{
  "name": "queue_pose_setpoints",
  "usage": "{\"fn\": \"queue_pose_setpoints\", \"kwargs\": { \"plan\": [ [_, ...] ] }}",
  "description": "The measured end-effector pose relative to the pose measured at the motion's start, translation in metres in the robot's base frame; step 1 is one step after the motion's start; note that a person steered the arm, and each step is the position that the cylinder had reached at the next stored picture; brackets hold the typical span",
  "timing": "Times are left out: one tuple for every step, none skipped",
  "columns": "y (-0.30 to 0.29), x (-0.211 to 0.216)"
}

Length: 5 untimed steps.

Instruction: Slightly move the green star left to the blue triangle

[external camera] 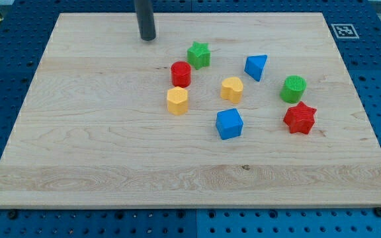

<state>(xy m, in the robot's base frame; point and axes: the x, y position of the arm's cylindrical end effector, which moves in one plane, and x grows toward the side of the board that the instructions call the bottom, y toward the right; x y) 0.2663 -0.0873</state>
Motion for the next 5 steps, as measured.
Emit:
{"fn": "queue_pose_setpoints", "kwargs": {
  "plan": [
    [0.007,0.007],
    [0.034,0.023],
    [0.077,0.03],
    [0.094,0.04],
    [0.094,0.049]
  ]
}}
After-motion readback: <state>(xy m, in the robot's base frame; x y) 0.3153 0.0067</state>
